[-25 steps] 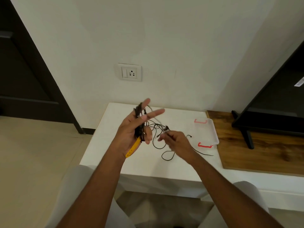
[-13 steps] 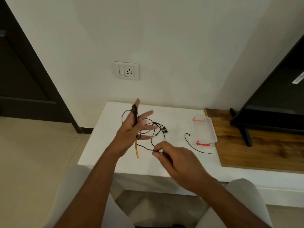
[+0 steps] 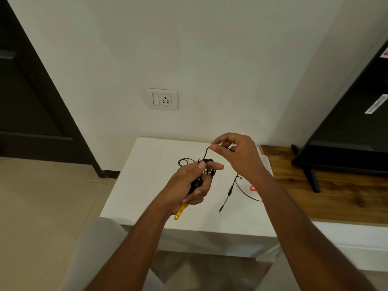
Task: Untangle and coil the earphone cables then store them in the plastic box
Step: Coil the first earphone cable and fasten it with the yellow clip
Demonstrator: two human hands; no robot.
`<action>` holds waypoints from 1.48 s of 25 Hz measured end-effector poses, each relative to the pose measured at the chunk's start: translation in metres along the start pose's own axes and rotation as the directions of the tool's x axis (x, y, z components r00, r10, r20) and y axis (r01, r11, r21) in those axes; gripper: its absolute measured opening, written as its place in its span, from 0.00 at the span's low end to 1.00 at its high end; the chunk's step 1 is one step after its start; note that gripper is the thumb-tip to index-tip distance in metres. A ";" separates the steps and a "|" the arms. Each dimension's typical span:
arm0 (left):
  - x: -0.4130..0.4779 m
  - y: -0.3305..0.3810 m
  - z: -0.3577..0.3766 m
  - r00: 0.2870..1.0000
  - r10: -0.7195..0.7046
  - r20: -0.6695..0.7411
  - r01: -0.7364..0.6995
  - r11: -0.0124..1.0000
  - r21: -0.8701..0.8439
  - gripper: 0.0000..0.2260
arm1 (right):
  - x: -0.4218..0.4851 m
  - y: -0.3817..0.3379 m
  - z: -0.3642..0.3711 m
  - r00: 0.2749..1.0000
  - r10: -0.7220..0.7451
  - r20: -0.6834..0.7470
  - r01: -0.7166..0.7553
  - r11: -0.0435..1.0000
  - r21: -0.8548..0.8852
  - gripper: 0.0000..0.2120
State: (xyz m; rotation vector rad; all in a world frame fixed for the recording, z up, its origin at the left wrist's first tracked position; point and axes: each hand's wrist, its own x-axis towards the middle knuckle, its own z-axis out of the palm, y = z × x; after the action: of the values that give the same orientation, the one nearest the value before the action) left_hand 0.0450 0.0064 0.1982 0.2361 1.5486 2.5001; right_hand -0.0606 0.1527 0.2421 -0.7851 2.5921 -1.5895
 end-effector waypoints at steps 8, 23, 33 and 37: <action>-0.002 0.011 -0.006 0.981 0.144 -0.134 -0.156 0.984 -0.089 0.17 | -0.064 0.058 0.039 0.872 0.209 0.443 -0.278 0.956 0.096 0.07; 0.002 -0.011 -0.013 0.980 0.044 -0.196 0.043 0.909 0.416 0.13 | -0.082 -0.021 0.001 0.942 -0.013 0.337 0.094 0.970 -0.226 0.06; -0.001 -0.006 -0.007 0.976 -0.215 -0.026 0.216 0.958 0.188 0.22 | -0.060 0.019 0.009 0.875 -0.012 0.484 -0.154 0.941 0.302 0.16; -0.001 -0.006 -0.017 0.971 -0.202 -0.129 0.214 0.973 0.082 0.21 | -0.066 0.031 0.022 0.923 0.079 0.376 -0.180 0.953 0.243 0.07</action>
State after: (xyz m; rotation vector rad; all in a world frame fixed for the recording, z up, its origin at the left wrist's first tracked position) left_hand 0.0420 -0.0057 0.1856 -0.0627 1.6463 2.3185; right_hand -0.0104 0.1731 0.1891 -0.7767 2.0691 -1.5452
